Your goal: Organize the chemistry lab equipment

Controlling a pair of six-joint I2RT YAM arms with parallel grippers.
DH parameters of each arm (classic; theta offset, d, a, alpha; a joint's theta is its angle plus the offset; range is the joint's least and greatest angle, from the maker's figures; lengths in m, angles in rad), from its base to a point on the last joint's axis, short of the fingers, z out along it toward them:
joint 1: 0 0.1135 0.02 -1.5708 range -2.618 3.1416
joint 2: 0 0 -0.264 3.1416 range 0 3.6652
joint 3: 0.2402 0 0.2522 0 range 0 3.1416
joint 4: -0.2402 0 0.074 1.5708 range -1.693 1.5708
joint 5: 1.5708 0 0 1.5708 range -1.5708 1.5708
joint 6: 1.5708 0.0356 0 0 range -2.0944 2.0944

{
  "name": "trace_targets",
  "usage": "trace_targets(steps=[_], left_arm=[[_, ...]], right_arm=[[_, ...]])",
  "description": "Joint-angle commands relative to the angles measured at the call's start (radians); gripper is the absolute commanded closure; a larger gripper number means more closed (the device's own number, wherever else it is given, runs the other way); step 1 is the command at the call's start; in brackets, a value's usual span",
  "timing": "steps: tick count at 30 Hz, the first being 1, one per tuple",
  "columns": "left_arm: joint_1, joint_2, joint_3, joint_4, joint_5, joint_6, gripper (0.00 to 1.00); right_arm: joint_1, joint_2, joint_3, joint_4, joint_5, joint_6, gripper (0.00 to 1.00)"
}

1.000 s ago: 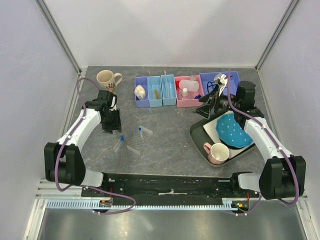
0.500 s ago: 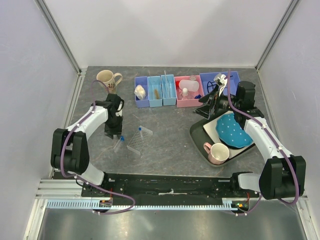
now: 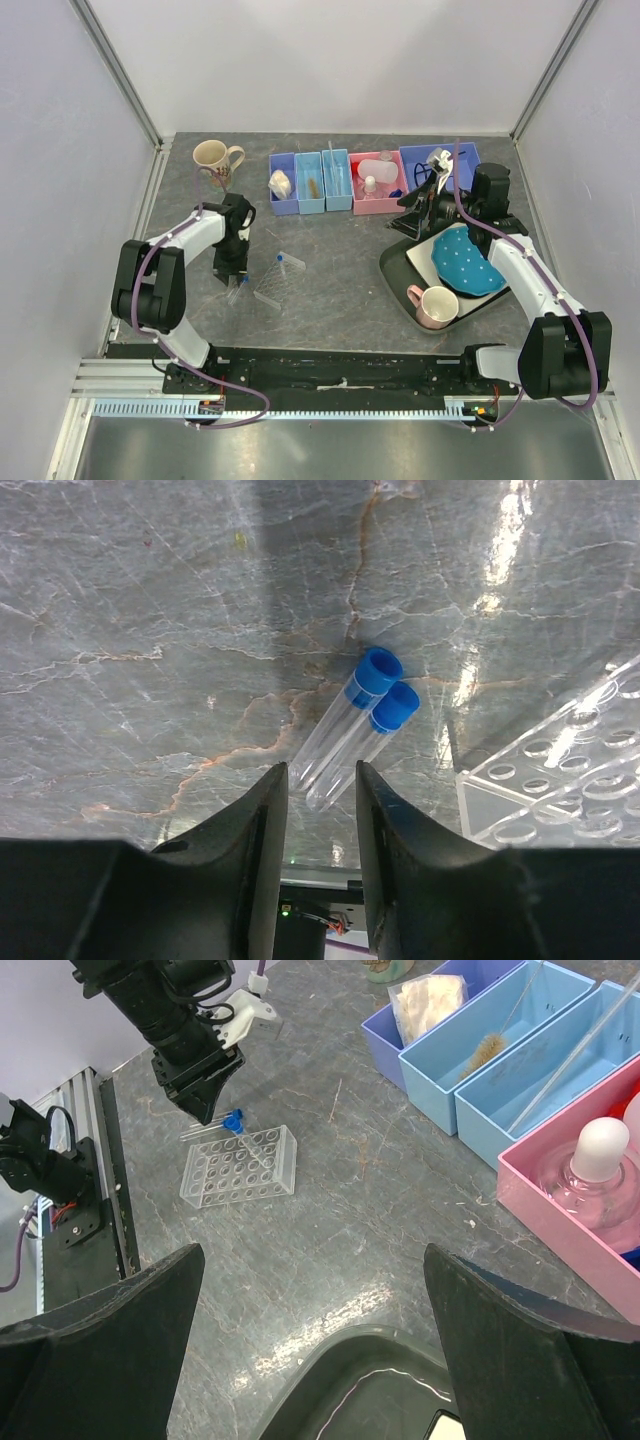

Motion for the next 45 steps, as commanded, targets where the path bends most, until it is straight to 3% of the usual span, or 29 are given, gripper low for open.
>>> trace_targets(steps=[1, 26, 34, 36, 45], left_arm=[[-0.002, 0.023, 0.020, 0.011, -0.028, 0.032, 0.61], [0.002, 0.077, 0.031, 0.040, -0.077, 0.038, 0.62], [0.002, 0.119, 0.055, 0.040, -0.089, 0.050, 0.74], [0.004, 0.122, 0.060, 0.041, -0.098, 0.050, 0.88], [0.011, -0.004, 0.070, 0.052, -0.057, 0.019, 0.96]], right_arm=[[-0.006, -0.014, 0.018, 0.018, -0.033, -0.029, 0.02], [-0.023, -0.019, 0.022, 0.018, -0.041, -0.034, 0.02], [-0.027, -0.019, 0.023, 0.018, -0.044, -0.036, 0.02], [-0.029, -0.017, 0.023, 0.018, -0.045, -0.036, 0.02], [-0.029, -0.010, 0.023, -0.016, -0.051, -0.051, 0.02]])
